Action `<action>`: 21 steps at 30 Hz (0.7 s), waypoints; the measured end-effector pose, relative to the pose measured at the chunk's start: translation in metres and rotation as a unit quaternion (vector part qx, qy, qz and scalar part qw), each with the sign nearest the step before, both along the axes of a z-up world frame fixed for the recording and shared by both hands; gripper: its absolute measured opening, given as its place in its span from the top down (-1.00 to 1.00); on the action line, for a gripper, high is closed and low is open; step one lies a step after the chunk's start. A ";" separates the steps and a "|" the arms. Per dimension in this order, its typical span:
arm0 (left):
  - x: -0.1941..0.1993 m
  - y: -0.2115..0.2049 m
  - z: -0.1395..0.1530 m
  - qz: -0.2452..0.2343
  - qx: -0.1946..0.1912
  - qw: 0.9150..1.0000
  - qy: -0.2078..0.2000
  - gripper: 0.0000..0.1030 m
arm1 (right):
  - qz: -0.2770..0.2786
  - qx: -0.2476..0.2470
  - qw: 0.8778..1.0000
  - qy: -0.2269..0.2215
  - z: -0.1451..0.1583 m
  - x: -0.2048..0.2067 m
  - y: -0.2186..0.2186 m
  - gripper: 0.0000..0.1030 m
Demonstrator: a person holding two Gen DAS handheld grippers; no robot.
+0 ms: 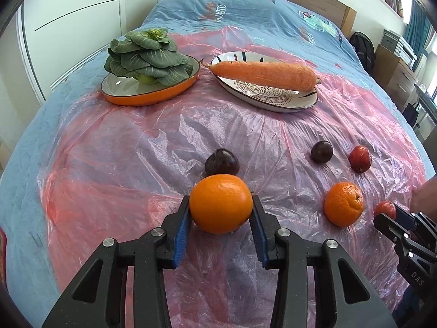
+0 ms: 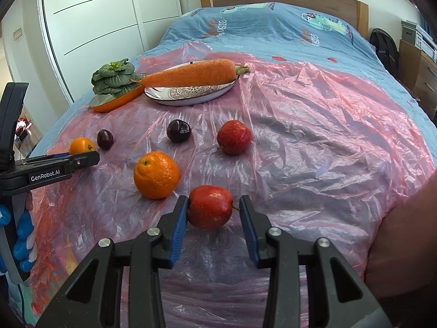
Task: Organize fruits
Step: 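Carry the orange and red plum over the green tray with both tools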
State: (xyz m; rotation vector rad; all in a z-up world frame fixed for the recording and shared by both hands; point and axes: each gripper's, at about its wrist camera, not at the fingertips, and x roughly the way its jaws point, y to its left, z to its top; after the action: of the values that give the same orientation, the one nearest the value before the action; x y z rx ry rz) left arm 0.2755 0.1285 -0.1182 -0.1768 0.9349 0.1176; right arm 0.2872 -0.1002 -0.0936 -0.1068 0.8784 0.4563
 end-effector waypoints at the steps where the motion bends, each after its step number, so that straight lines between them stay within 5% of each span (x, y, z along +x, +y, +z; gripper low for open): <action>1: -0.002 0.001 0.003 0.000 0.000 1.000 -0.002 0.31 | 0.001 0.001 1.000 -0.002 0.003 -0.001 0.001 0.78; 21: -0.085 -0.015 0.072 -0.015 -0.008 0.999 -0.035 0.31 | 0.020 0.014 0.999 -0.025 0.077 -0.081 0.010 0.78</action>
State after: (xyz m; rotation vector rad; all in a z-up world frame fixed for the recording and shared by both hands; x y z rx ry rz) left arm 0.1908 0.1132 -0.0462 -0.1795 0.8693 0.0760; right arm 0.2061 -0.0906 -0.0163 -0.1102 0.8209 0.5005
